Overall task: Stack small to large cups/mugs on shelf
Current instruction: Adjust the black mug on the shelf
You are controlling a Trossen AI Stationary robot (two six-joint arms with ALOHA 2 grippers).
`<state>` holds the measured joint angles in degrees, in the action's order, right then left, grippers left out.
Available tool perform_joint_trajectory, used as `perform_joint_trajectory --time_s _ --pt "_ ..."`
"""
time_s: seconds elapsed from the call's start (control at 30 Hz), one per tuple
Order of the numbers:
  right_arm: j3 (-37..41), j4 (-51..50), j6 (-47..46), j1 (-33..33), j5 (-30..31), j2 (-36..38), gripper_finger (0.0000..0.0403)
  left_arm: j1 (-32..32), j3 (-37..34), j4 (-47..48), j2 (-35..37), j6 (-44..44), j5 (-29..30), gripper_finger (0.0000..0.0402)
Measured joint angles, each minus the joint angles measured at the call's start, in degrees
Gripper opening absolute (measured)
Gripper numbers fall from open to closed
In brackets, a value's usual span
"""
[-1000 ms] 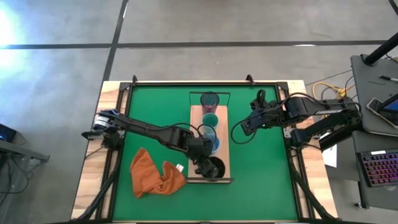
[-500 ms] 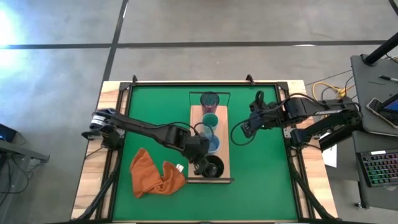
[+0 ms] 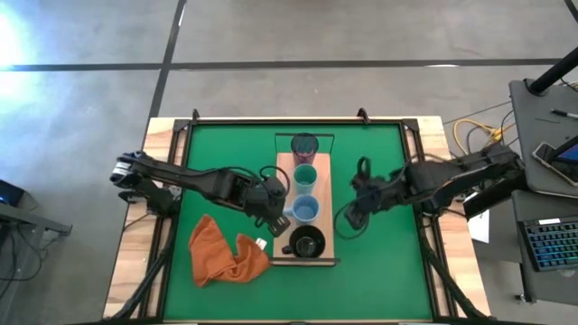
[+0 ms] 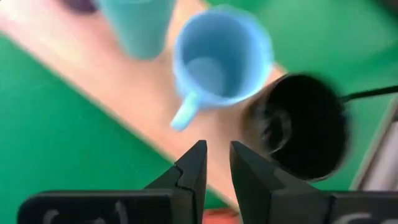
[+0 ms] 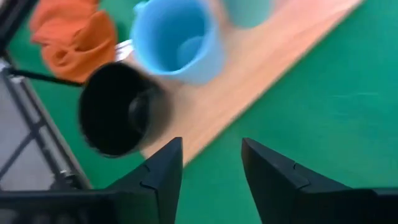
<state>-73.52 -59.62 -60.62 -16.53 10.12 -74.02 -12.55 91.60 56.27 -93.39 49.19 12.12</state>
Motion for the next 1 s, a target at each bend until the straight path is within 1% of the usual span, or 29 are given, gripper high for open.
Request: perform_joint_trajectory --time_s 0.07,0.13,0.23,0.33,0.43,0.57,0.63,0.9,1.0 --pt "2.3 4.9 -1.4 -1.5 -0.5 -1.4 0.0144 0.0 -0.6 1.9 -0.4 0.2 -0.1 0.0055" --pt "4.5 8.9 -2.6 -2.5 -1.8 -3.0 0.0124 -0.3 -2.3 1.3 -0.6 1.5 -1.6 0.0055" --pt "7.4 13.7 -4.1 -3.2 -2.9 -5.5 0.0087 -1.2 -5.9 -1.5 -0.7 4.0 -4.1 0.0055" --pt "9.5 17.8 -4.8 -3.3 -4.2 -7.1 0.0049 -2.5 -8.8 -4.3 -0.5 6.9 -4.3 0.0055" --pt "11.9 23.6 -5.2 -3.3 -5.1 -7.6 0.0018 -3.7 -10.3 -7.9 -0.5 7.5 -4.4 0.0055" --pt "15.0 32.4 -6.1 -3.3 -5.6 -7.9 0.001 -4.5 -12.2 -13.9 -0.4 7.6 -5.5 0.0055" --pt "16.4 34.7 -6.9 -3.3 -5.6 -7.9 0.0009 -4.5 -12.6 -15.2 -0.4 7.8 -5.6 0.0055" --pt "17.9 35.4 -8.0 -3.3 -2.5 -9.6 0.0009 -4.4 -12.7 -15.3 -0.5 8.9 -5.6 0.0055" --pt "17.8 36.8 -7.3 -3.2 -2.2 -10.6 0.0009 -4.4 -12.7 -15.4 -0.6 9.0 -5.6 0.0055"
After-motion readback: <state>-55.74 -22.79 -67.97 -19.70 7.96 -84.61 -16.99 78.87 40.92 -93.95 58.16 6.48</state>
